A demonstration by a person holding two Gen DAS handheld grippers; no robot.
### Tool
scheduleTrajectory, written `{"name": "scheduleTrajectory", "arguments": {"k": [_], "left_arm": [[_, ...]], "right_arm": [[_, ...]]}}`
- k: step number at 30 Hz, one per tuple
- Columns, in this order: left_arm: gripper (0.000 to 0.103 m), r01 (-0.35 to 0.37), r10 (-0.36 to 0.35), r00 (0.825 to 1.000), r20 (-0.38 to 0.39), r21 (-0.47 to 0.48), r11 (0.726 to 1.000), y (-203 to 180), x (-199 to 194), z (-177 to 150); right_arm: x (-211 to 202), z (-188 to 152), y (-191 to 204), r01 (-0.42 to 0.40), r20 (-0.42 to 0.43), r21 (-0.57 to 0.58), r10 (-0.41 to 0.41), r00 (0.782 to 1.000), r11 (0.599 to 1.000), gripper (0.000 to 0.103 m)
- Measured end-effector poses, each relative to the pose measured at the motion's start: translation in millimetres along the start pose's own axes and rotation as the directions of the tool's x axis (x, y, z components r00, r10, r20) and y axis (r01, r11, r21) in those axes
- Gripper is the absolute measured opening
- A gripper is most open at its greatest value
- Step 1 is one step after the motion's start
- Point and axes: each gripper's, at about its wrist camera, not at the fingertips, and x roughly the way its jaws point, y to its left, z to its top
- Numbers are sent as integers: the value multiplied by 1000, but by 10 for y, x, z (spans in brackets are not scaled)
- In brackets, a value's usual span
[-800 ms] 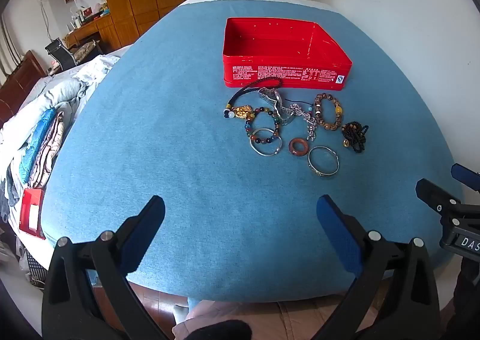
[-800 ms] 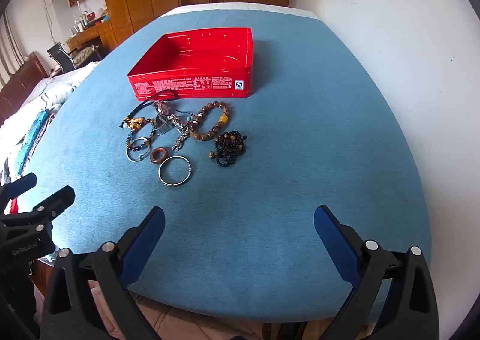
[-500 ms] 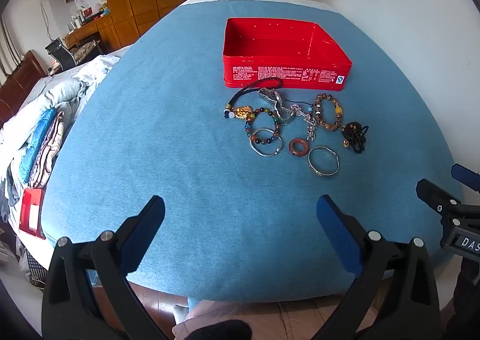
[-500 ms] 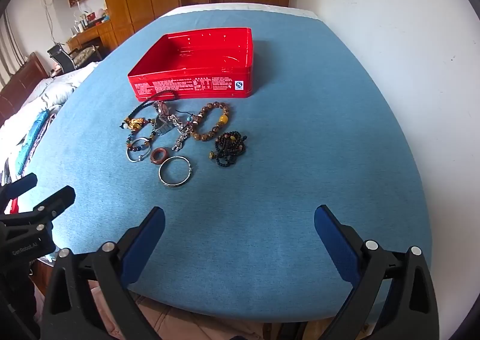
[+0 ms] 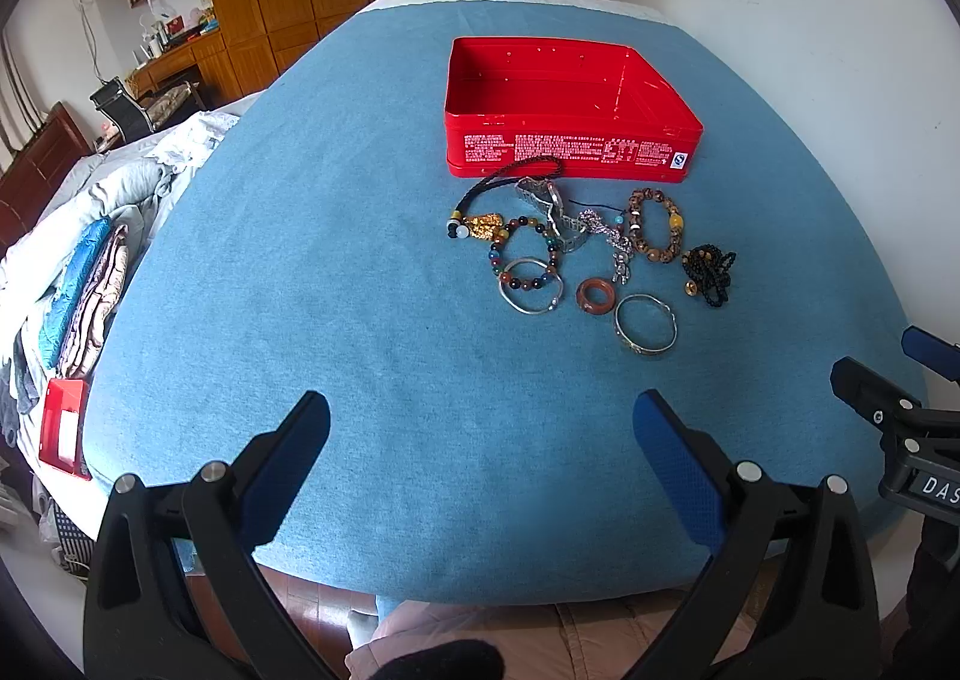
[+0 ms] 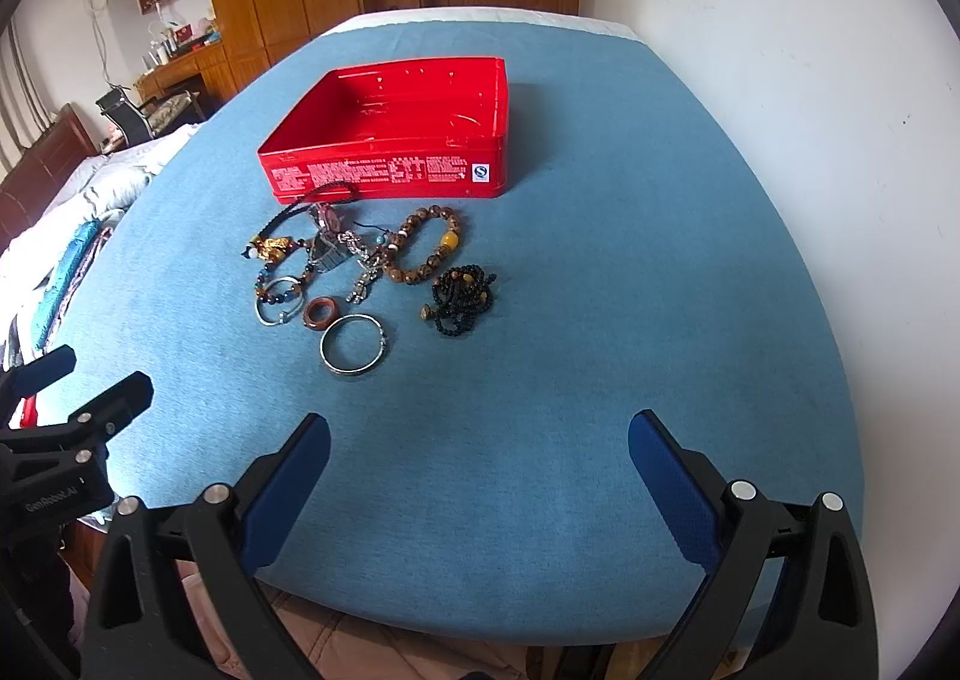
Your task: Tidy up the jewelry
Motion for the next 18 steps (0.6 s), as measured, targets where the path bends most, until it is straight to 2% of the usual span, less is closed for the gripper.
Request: {"name": "scheduleTrajectory", "arguments": {"k": [18], "left_arm": [[100, 0, 0, 1000, -1, 0, 1000, 2, 0, -3]], "right_arm": [[7, 6, 2, -1, 1, 1, 1, 1000, 1000, 99]]}}
